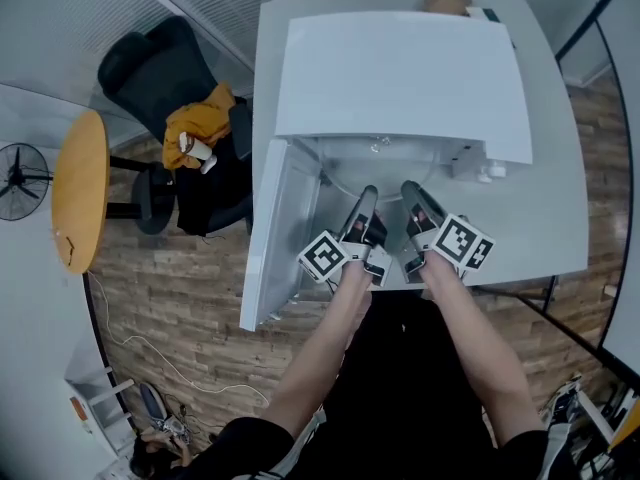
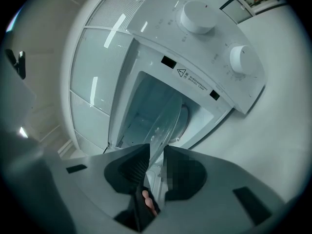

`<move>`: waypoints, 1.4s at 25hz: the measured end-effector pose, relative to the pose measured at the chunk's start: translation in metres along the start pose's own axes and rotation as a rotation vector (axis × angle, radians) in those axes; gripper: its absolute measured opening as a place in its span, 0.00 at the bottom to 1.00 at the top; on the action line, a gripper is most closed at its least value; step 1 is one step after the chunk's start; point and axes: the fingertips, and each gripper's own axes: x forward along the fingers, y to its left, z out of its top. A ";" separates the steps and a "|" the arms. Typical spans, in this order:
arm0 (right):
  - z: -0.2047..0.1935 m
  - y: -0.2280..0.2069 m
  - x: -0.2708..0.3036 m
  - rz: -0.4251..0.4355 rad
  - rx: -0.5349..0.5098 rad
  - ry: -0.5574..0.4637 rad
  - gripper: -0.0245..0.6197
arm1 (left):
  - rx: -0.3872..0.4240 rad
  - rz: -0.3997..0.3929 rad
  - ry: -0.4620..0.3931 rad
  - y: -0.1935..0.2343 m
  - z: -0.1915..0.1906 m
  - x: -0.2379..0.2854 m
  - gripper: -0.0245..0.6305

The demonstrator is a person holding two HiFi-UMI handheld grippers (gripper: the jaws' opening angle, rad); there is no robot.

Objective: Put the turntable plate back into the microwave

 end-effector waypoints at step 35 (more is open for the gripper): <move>0.052 -0.053 0.086 -0.087 -0.063 -0.044 0.20 | 0.050 0.011 0.066 0.055 0.035 0.099 0.15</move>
